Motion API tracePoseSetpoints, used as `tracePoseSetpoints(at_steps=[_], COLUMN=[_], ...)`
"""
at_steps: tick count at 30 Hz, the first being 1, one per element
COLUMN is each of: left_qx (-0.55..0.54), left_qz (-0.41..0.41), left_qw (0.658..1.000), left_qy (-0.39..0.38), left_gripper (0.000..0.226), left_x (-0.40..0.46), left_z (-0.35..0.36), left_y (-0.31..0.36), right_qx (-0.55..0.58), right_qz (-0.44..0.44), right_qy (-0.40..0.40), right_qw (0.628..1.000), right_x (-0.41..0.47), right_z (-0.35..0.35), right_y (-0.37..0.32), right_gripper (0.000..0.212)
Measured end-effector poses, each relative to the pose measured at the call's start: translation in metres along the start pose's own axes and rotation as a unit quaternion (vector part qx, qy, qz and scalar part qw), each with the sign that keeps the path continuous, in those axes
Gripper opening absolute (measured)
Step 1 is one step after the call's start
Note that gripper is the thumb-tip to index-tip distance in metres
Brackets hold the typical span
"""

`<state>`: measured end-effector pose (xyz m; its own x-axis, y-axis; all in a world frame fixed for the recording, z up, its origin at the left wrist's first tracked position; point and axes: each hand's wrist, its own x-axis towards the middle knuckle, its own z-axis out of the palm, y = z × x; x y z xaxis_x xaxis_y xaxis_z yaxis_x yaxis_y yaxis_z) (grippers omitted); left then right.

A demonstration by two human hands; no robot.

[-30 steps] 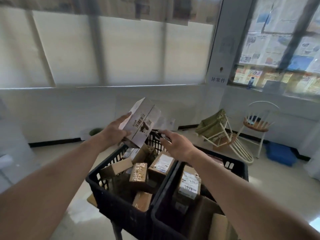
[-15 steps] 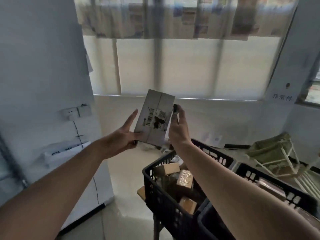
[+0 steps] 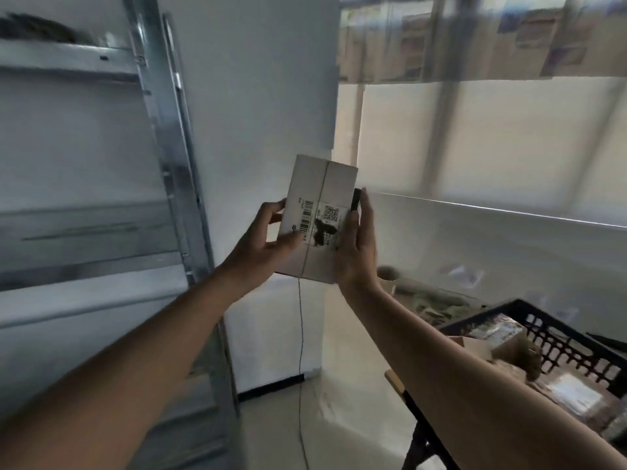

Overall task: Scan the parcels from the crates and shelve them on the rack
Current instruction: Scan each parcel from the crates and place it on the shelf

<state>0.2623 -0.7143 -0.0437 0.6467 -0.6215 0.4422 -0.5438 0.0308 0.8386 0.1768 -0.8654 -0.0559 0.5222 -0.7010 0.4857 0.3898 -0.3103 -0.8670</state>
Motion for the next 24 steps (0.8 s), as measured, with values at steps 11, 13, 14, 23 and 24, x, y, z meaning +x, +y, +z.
tracePoseSetpoints(at_steps=[11,13,14,23,24], left_qx=[0.133,0.159,0.167,0.26,0.265], left_qz=[-0.005,-0.008,-0.011,-0.018,-0.019], left_qw=[0.974,0.963,0.959,0.909,0.904], left_qy=[0.186,0.216,0.231,0.325,0.334], left_gripper=[0.07,0.072,0.073,0.084,0.085], left_x=[-0.082,-0.099,-0.108,-0.184,-0.193], left_z=[-0.13,-0.147,-0.155,-0.235,-0.247], left_y=[0.005,0.009,0.011,0.018,0.019], right_qx=[0.064,0.071,0.075,0.157,0.168], right_qz=[-0.04,-0.041,-0.045,-0.044,-0.041], right_qy=[-0.168,-0.197,-0.212,-0.319,-0.33], right_qw=[0.983,0.977,0.974,0.934,0.928], right_x=[-0.054,-0.063,-0.067,-0.128,-0.137], right_z=[0.135,0.158,0.169,0.267,0.279], right_y=[-0.023,-0.024,-0.026,-0.047,-0.052], right_gripper=[0.054,0.054,0.054,0.055,0.054])
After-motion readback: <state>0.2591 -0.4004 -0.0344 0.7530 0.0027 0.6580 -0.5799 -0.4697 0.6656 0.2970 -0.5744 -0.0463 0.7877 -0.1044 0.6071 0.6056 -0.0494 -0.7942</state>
